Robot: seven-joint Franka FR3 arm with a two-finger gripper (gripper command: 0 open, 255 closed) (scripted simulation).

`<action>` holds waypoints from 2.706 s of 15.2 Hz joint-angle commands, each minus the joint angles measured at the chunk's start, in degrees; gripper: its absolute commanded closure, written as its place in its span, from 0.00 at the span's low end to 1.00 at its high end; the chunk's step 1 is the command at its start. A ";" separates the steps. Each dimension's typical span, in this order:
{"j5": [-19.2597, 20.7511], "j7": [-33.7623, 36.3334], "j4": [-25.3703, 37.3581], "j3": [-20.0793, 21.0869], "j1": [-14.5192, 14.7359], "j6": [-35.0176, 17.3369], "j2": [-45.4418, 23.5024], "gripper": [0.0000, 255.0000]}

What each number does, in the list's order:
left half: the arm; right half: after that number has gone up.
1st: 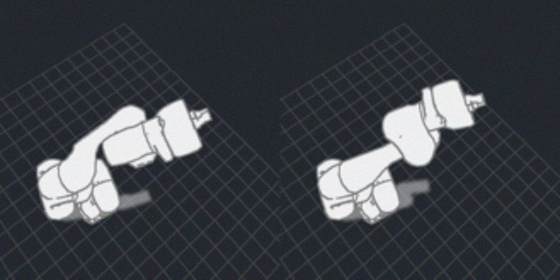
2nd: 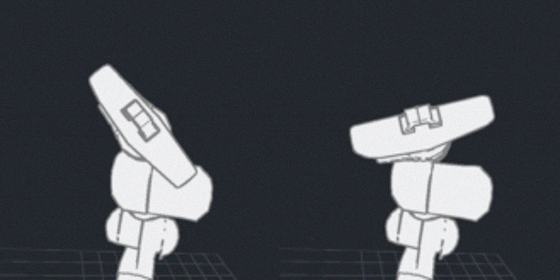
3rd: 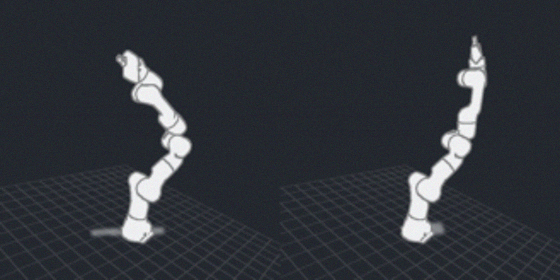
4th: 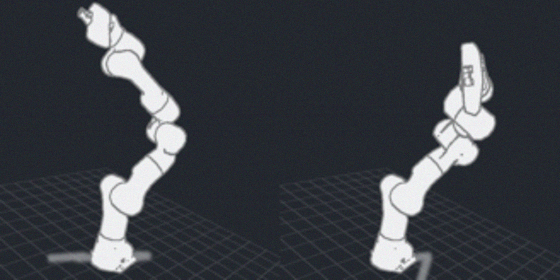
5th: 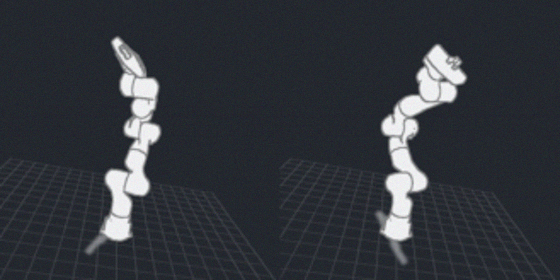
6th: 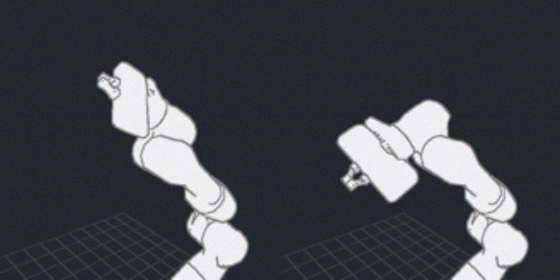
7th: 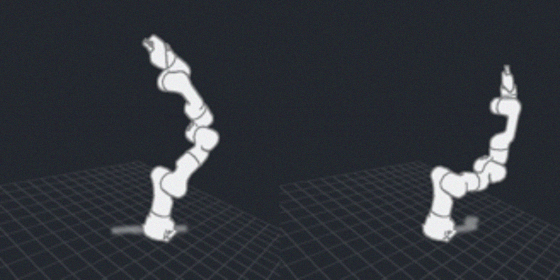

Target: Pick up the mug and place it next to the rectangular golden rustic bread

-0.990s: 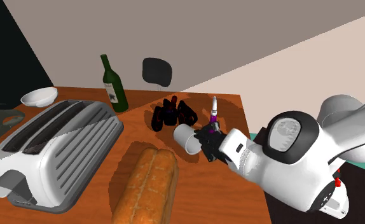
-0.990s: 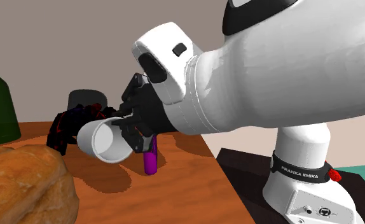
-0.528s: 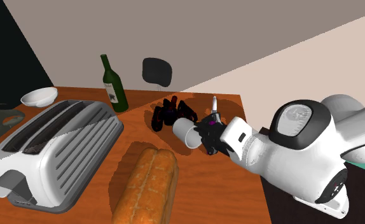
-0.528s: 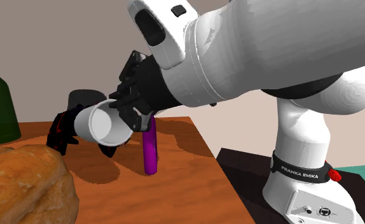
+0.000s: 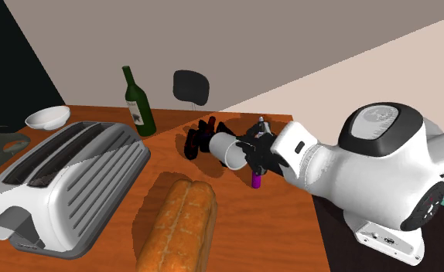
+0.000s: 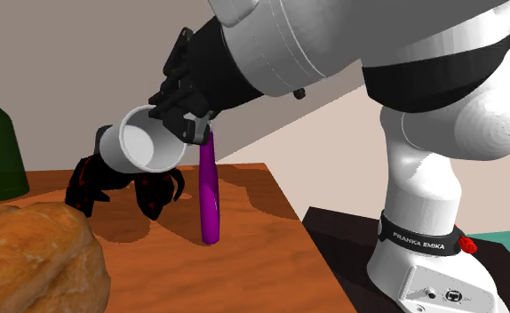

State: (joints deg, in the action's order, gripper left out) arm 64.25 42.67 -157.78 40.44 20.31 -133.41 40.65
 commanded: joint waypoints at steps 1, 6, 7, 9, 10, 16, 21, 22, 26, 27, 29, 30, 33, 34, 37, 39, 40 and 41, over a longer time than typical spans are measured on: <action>-0.97 -1.99 0.37 -1.10 0.81 0.30 0.92 1.00; -3.01 -6.73 1.80 -3.65 2.37 1.20 2.74 1.00; -3.38 -7.64 2.13 -4.12 2.64 1.41 3.05 1.00; -4.11 -9.42 2.82 -5.02 3.15 1.85 3.63 1.00; -4.45 -10.29 3.19 -5.45 3.39 2.08 3.89 1.00; -9.53 -10.36 9.08 0.85 4.57 8.97 0.57 1.00; -13.01 -8.04 17.23 10.42 2.84 17.00 -5.35 1.00; -13.42 -7.53 19.06 12.53 2.10 18.66 -6.68 1.00; -14.08 -5.29 27.01 22.30 -2.55 25.60 -12.52 1.00; -13.97 -4.69 29.17 25.27 -4.28 27.45 -14.12 1.00; -13.45 -3.45 33.67 32.33 -8.88 31.31 -17.42 1.00; -13.12 -2.88 36.02 36.68 -12.04 33.24 -18.98 1.00; -14.11 -2.74 43.15 52.20 -25.32 37.01 -19.94 1.00; -15.70 -3.55 45.51 56.26 -29.44 37.16 -18.27 1.00; -17.66 -3.56 45.85 58.20 -31.77 35.82 -15.94 1.00; -18.10 -2.74 45.11 59.12 -32.63 34.95 -15.33 1.00; -18.32 -2.33 44.75 59.59 -33.06 34.51 -15.02 1.00; -18.55 -1.93 44.41 60.07 -33.51 34.06 -14.69 1.00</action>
State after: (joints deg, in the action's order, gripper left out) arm 46.07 40.45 -113.27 99.79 -12.44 -98.90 25.46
